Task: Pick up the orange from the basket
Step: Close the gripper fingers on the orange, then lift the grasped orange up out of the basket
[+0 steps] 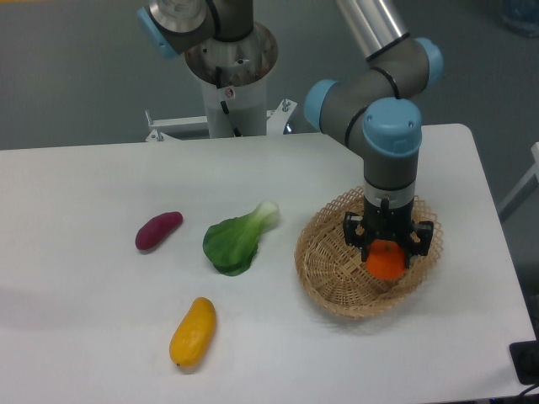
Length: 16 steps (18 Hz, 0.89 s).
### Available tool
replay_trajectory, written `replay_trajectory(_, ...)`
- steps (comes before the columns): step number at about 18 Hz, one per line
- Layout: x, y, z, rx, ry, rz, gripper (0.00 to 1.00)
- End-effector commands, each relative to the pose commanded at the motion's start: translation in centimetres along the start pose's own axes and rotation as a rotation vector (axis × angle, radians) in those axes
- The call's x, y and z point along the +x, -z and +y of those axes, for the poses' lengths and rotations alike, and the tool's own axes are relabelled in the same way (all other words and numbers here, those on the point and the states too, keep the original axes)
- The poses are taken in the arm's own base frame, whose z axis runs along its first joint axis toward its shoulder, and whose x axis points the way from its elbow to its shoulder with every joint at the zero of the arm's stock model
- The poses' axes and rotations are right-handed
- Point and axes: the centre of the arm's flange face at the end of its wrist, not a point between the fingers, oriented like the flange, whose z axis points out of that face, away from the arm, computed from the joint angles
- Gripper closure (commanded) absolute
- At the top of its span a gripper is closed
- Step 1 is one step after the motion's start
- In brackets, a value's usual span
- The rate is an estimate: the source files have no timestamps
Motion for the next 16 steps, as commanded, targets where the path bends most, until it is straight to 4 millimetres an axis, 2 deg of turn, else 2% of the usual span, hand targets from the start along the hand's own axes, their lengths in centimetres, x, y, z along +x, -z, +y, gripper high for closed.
replay_trajectory(4,1.4,4.8,-1.8,0.126,0.063,0.032,0.24)
replay_trajectory(7,2.9,7.1,-2.4,0.168,0.068,0.037,0.24)
replay_trajectory(11,4.5,7.9,-1.5,0.167,0.068,0.047,0.24)
replay_trajectory(13,5.2,8.3,-1.9,0.172,0.06,0.048,0.24)
replay_trajectory(16,5.4,7.8,-2.1,0.162,0.056,0.05,0.24)
